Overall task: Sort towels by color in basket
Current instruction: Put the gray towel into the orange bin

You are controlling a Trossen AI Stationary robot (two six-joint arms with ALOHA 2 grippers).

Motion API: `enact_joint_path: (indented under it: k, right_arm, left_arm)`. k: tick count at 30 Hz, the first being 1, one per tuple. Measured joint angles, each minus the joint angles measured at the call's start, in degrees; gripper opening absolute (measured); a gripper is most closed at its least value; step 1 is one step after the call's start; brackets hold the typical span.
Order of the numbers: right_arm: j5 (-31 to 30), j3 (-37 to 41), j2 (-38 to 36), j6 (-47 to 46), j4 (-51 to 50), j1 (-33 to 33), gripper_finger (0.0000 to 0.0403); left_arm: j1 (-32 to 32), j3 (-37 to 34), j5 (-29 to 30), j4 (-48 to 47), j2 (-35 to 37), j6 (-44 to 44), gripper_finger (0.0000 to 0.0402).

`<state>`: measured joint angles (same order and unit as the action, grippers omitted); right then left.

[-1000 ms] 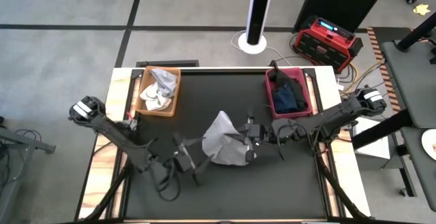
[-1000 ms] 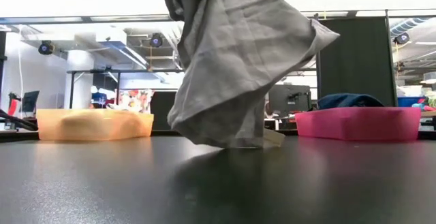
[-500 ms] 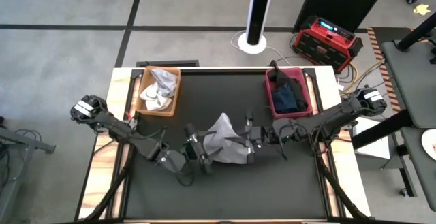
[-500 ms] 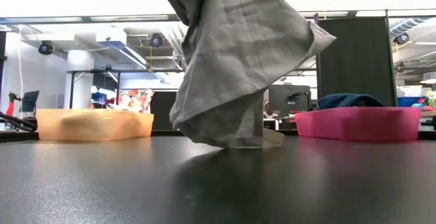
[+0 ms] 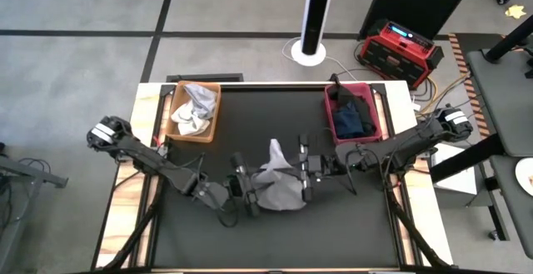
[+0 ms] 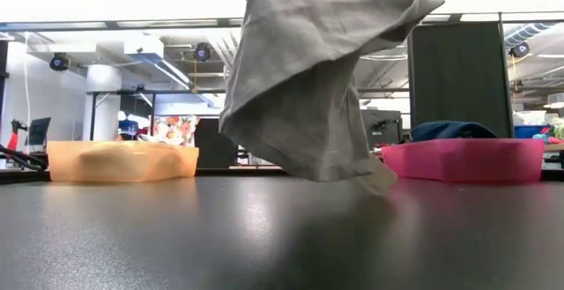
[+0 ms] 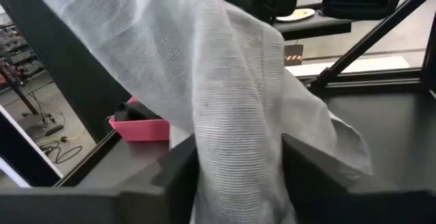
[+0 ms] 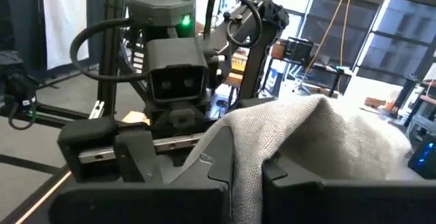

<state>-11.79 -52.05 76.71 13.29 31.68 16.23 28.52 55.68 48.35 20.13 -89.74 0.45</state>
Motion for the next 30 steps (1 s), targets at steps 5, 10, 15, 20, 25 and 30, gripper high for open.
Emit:
enact_joint_path:
  k: [5,10,15,20,25,30]
  right_arm:
    - [-0.21,-0.02,0.00,-0.38,0.46,-0.02,0.0008]
    - [-3.20,-0.02,-0.22,0.32,0.34,0.00,0.0009]
    - [-9.41,-0.02,-0.56,0.15,-2.34,0.02,0.0009]
    - [-9.82,-0.07,-1.50,-3.05,-7.60,0.04,0.0033]
    - [-10.35,-0.11,-2.87,-8.05,-15.16,-0.36,0.0102]
    - [-10.81,-0.11,-5.06,-15.54,-25.26,-1.11,0.0178]
  left_arm:
    - [-0.03,0.00,-0.54,0.67,-1.35,0.39,0.0069]
    - [0.76,0.01,-1.28,1.04,-1.61,0.83,0.0011]
    - [3.55,1.10,-1.20,2.01,-1.31,3.39,0.0002]
    - [5.31,2.42,-1.01,4.10,-1.29,6.96,0.0001]
    - [5.53,3.65,0.15,4.33,-1.16,7.79,0.0001]
    - [5.83,4.61,1.57,4.76,-0.74,8.44,0.0000]
